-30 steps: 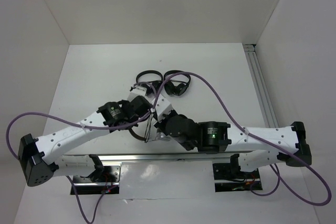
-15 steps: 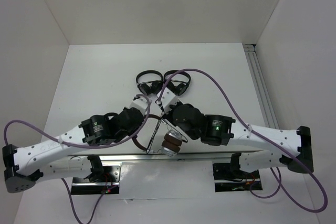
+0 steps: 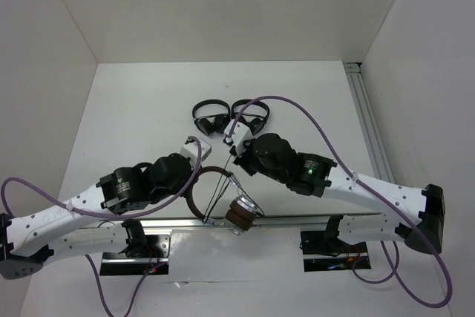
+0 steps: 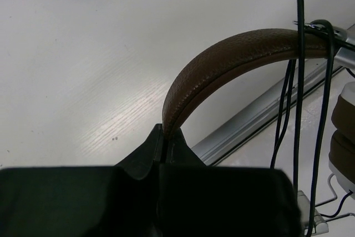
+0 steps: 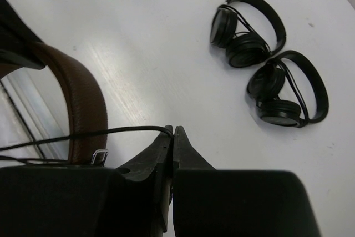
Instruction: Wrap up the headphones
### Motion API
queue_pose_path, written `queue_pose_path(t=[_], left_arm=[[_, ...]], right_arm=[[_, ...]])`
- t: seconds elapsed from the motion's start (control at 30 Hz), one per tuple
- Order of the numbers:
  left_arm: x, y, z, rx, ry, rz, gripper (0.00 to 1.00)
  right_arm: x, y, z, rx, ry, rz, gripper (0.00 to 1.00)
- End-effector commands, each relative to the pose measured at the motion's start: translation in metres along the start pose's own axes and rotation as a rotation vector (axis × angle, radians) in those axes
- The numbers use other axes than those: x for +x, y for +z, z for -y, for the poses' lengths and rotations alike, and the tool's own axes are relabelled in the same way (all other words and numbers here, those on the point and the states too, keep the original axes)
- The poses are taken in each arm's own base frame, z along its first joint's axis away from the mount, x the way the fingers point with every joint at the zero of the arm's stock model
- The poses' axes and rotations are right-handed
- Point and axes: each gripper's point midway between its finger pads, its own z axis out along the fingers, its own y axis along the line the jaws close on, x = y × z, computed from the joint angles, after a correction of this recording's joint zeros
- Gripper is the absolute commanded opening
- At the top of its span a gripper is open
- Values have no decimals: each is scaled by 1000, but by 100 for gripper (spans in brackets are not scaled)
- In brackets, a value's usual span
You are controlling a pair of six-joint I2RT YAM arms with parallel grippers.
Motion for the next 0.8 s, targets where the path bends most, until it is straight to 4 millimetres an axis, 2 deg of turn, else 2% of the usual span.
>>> queue_pose_path(t=[0.0,0.07,0.13,0.17,0.23,0.3,0.37,0.4,0.43,0.6,0.67,0.7,0.77], left_arm=[[-24,-13,-3,-12,-52,92,0],[-30,-17,-5,-17,-62,116,0],[-38,-22,-5,-7,-75,146,0],[-44,-28,-5,0,-83,166,0],[-50,-34,-10,-15,-96,196,0],[-55,-40,-13,-17,-100,228,0],[-56,-43,-14,-13,-105,238,0],[-60,-45,-16,-21,-110,251,0],[-60,-45,-16,-21,-110,251,0],[-60,-35,-17,-65,-107,224,0],[-58,-32,-18,-79,-109,209,0],[-61,-34,-20,-90,-114,220,0],[-61,-34,-26,-128,-150,226,0]], right_arm=[[-24,-2,-12,-97,-4,97,5],[-16,2,-18,-134,-4,96,5],[-18,5,-21,-140,9,120,5],[-10,8,-25,-155,7,112,5],[-13,9,-22,-155,39,143,5],[-5,12,-22,-157,53,139,5],[-9,14,-21,-171,68,166,5],[-5,15,-21,-183,71,162,5],[0,16,-25,-197,78,153,9],[-5,17,-23,-213,93,179,18],[-4,17,-21,-204,94,178,27],[-4,17,-21,-204,94,178,35],[0,19,-10,-149,110,159,41]])
